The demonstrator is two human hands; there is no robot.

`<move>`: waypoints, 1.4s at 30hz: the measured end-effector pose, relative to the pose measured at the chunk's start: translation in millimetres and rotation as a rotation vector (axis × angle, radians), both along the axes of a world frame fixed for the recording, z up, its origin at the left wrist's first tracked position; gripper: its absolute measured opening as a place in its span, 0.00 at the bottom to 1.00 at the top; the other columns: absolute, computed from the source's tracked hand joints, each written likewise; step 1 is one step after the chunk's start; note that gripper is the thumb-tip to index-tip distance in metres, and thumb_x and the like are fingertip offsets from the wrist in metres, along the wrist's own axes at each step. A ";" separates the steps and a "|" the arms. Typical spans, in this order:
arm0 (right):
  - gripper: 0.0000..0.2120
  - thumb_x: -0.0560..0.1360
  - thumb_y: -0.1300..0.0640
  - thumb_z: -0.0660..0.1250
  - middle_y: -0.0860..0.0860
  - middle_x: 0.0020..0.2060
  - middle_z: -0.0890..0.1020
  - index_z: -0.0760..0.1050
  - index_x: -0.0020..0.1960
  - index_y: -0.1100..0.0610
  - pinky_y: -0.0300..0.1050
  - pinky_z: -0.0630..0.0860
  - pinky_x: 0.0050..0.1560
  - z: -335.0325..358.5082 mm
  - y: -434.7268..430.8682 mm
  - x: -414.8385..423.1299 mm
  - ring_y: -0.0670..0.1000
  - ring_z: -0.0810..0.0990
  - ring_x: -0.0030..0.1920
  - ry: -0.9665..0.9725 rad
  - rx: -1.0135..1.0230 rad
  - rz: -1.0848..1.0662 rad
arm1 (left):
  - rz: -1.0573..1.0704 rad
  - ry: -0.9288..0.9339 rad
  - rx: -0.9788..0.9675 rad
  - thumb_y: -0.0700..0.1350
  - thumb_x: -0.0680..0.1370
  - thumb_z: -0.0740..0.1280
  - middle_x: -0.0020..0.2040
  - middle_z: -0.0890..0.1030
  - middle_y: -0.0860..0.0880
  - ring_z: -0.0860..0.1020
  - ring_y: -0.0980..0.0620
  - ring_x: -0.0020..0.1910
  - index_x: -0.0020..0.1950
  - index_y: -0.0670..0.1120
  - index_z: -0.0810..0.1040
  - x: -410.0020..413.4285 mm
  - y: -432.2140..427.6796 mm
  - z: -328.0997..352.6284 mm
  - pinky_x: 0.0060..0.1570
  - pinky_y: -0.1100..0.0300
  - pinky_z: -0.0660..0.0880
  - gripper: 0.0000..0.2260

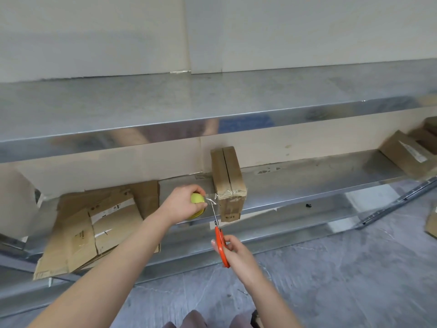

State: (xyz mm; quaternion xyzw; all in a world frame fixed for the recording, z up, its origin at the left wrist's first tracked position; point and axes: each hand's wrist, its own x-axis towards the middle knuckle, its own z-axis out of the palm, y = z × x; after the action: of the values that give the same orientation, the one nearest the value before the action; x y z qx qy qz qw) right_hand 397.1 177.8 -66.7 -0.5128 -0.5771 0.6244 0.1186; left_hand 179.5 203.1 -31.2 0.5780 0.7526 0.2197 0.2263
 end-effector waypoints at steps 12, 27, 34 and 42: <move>0.08 0.78 0.46 0.66 0.45 0.32 0.76 0.79 0.49 0.49 0.33 0.76 0.35 -8.3 9.7 -4.2 0.44 0.76 0.35 0.047 -0.043 -0.065 | -0.026 -0.002 0.008 0.50 0.73 0.73 0.49 0.78 0.55 0.74 0.55 0.48 0.51 0.52 0.78 0.8 1.6 0.1 0.48 0.62 0.67 0.09; 0.10 0.72 0.37 0.68 0.41 0.39 0.82 0.75 0.50 0.40 0.41 0.78 0.45 -29.1 18.8 12.2 0.41 0.80 0.42 -0.158 0.235 0.055 | -0.035 0.030 0.049 0.48 0.73 0.73 0.49 0.78 0.54 0.74 0.54 0.49 0.52 0.48 0.78 8.5 2.3 4.9 0.47 0.64 0.66 0.10; 0.20 0.71 0.33 0.62 0.37 0.53 0.71 0.70 0.62 0.34 0.46 0.75 0.56 -41.5 37.4 58.7 0.43 0.76 0.57 -0.480 0.523 0.118 | 0.027 0.022 0.064 0.46 0.73 0.73 0.48 0.78 0.54 0.73 0.54 0.48 0.52 0.47 0.78 9.6 3.6 6.1 0.46 0.65 0.64 0.10; 0.19 0.72 0.49 0.72 0.50 0.56 0.77 0.74 0.61 0.49 0.52 0.74 0.58 -56.6 120.9 128.1 0.55 0.78 0.58 -0.431 0.473 -0.185 | 0.082 0.024 0.045 0.45 0.73 0.73 0.49 0.79 0.51 0.75 0.51 0.51 0.53 0.45 0.79 15.8 -1.1 1.6 0.49 0.63 0.67 0.11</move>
State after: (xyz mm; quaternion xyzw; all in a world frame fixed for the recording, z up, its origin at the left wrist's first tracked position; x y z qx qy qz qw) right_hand 525.2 298.7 -123.3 -0.6415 -0.6689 0.3369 0.1658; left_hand 195.3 202.0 -29.5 0.5542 0.7732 0.2387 0.1950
